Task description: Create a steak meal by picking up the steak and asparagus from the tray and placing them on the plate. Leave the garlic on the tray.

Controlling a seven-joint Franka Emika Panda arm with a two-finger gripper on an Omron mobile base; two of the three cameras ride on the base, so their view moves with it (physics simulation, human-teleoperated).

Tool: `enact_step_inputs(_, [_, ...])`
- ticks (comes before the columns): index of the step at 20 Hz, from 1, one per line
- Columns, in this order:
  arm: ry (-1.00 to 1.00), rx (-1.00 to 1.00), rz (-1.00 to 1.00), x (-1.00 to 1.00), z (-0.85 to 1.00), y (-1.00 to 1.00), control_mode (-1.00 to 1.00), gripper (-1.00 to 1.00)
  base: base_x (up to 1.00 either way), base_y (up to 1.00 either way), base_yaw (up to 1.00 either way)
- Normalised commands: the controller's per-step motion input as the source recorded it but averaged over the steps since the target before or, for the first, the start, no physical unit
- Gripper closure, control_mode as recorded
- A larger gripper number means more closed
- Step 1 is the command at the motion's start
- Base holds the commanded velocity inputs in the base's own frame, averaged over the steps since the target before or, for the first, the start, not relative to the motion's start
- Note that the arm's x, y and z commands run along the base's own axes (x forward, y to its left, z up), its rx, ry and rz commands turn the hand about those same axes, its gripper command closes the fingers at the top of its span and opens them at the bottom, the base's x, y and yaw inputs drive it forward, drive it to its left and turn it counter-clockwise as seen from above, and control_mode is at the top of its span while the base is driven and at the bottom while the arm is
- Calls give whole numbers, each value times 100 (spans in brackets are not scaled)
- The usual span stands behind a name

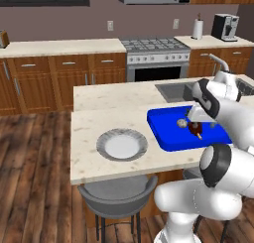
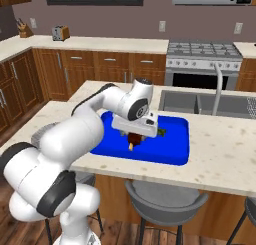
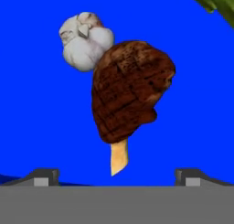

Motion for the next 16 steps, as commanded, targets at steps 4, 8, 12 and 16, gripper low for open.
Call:
enact_step_inputs(4, [6, 0, 2, 23, -18, -1, -100, -100, 0, 0, 0])
enact_step_inputs(8, [5, 0, 7, 27, -14, 0, -100, -100, 0, 0, 0])
enact_step_inputs(12, [6, 0, 6, 31, -15, 0, -100, -100, 0, 0, 0])
enact_step_inputs(16, [7, 0, 5, 28, -24, 0, -100, -100, 0, 0, 0])
